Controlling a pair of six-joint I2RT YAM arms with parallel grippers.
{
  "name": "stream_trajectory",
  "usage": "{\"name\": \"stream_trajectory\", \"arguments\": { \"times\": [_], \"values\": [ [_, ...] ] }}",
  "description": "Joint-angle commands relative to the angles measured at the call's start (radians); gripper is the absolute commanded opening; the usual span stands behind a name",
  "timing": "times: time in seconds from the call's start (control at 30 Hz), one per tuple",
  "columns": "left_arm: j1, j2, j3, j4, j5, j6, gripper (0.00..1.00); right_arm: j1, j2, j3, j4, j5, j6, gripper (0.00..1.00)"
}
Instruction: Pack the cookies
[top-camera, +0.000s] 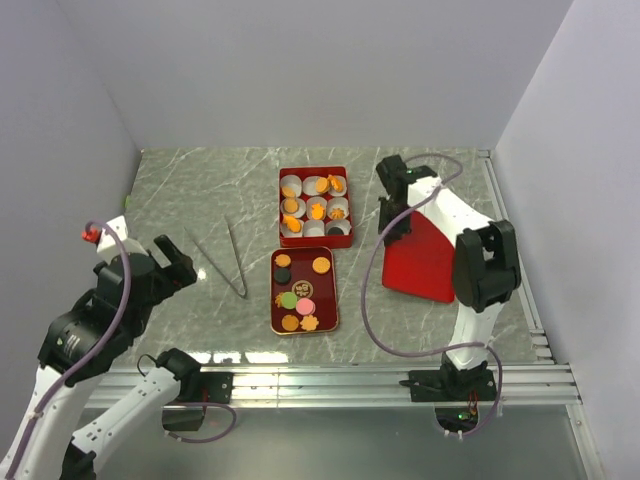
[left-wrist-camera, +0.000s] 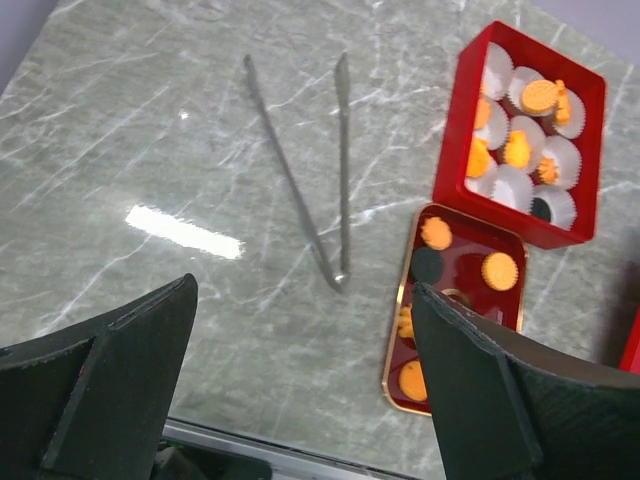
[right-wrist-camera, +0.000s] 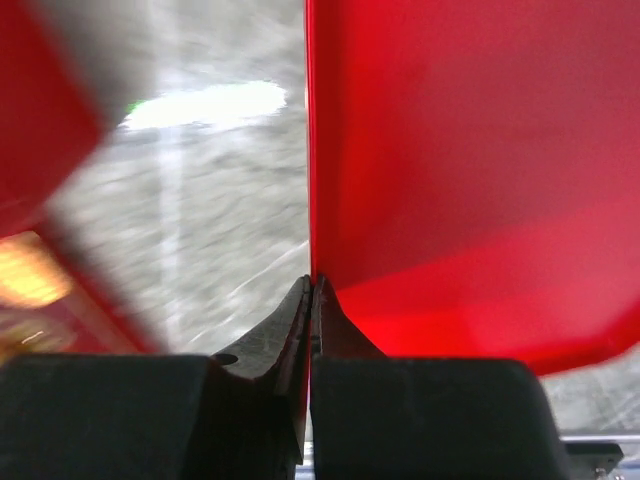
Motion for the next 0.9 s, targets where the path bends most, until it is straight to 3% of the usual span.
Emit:
{"name": "stream_trajectory", "arguments": {
  "times": [0.0, 0.1, 0.23, 0.33, 0.37, 0.43, 0.47, 0.5, 0.6, 0.67, 0.77, 0.8, 0.87],
  "values": [
    [0.002, 0.06, 0.096, 0.03, 0.039, -0.012, 0.95, 0.003, -0.14, 0.161, -0.103, 0.009, -0.006, 0.0],
    [0.004, 0.087, 0.165, 0.116, 0.071, 0.022, 0.98, 0.007, -0.189, 0.32, -0.134, -0.115, -0.002, 0.0],
    [0.004, 0.173, 0.24, 0.228, 0.175, 0.048, 1.0, 0.007, -0.229, 0.541, -0.09, -0.413, 0.059, 0.0],
    [0.004, 0.222, 0.269, 0.328, 0.229, 0.042, 0.99, 0.007, -0.273, 0.548, 0.081, -0.696, 0.195, 0.0],
    [0.004, 0.233, 0.272, 0.385, 0.263, 0.036, 0.99, 0.007, -0.296, 0.508, 0.172, -0.858, 0.334, 0.0],
    [0.002, 0.265, 0.28, 0.438, 0.295, 0.019, 0.99, 0.008, -0.397, 0.37, 0.637, -0.99, 0.556, 0.0],
    [0.002, 0.276, 0.281, 0.461, 0.33, 0.013, 0.99, 0.007, -0.431, 0.215, 0.836, -1.025, 0.82, 0.0],
    [0.004, 0.287, 0.286, 0.505, 0.343, -0.001, 0.99, 0.008, -0.468, 0.149, 1.2, -1.057, 0.941, 0.0],
    [0.024, 0.319, 0.294, 0.59, 0.407, -0.018, 0.99, 0.013, -0.442, 0.066, 1.602, -1.096, 1.245, 0.0],
    [0.057, 0.344, 0.297, 0.627, 0.468, -0.024, 0.99, 0.02, -0.427, 0.057, 1.728, -1.101, 1.341, 0.0],
    [0.224, 0.388, 0.295, 0.688, 0.698, -0.064, 1.0, 0.03, -0.398, 0.067, 1.945, -1.088, 1.5, 0.0],
    [0.334, 0.399, 0.283, 0.705, 0.825, -0.105, 0.99, 0.033, -0.378, 0.072, 2.063, -1.082, 1.587, 0.0],
    [0.471, 0.416, 0.259, 0.79, 0.948, -0.157, 0.99, 0.034, -0.355, 0.072, 2.195, -1.032, 1.689, 0.0]
  ]
}}
